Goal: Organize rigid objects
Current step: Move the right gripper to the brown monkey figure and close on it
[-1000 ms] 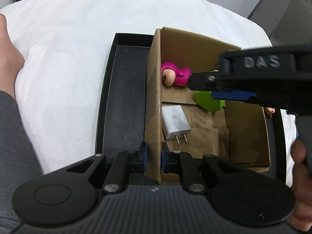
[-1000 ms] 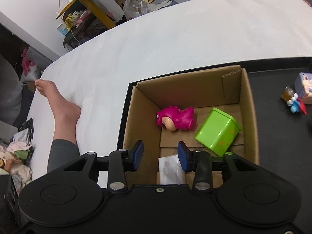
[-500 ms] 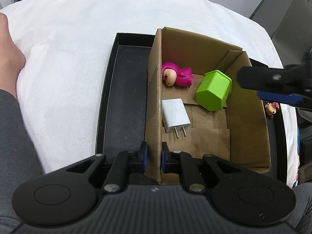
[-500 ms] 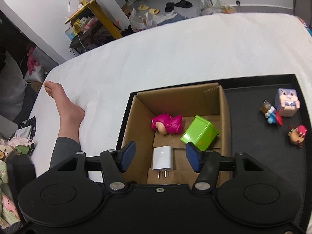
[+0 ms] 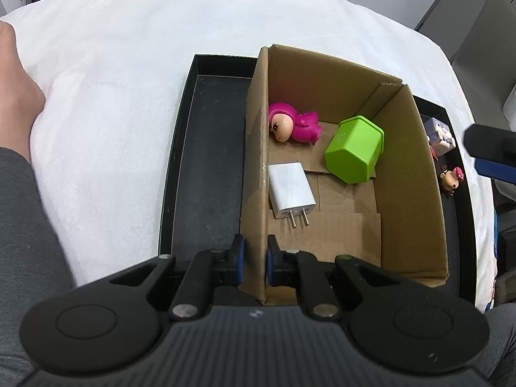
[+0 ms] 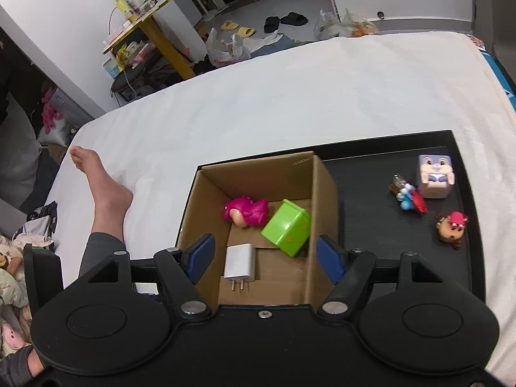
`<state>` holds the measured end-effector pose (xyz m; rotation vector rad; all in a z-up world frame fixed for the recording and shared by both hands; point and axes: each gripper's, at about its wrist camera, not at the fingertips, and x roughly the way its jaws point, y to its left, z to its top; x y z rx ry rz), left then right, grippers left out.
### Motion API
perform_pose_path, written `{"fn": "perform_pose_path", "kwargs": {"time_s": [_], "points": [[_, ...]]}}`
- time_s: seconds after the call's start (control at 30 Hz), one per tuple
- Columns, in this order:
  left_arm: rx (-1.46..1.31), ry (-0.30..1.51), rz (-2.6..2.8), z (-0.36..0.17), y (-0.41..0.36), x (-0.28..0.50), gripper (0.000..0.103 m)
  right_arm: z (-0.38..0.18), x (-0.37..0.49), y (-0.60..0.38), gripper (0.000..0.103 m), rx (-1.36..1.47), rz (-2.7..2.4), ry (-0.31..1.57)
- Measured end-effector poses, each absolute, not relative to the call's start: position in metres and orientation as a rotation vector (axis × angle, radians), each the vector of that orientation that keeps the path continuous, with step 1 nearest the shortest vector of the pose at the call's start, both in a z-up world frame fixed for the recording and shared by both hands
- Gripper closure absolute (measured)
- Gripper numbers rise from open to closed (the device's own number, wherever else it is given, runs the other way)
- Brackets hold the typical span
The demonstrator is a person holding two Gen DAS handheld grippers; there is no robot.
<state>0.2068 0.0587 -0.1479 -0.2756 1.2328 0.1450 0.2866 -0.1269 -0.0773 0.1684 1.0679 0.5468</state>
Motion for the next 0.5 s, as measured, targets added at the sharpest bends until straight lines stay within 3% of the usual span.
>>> {"fn": "perform_pose_path", "kwargs": {"time_s": [0.2,0.5], "points": [[-0.271,1.233,0.147,-0.147,0.059,0.207,0.091,-0.077,0.286,-0.146,0.022,0.161,0.521,1.034],[-0.259,1.234,0.150,-0.147,0.056,0.207,0.092,-0.085,0.290,-0.176,0.021,0.198,0.476,1.009]]}}
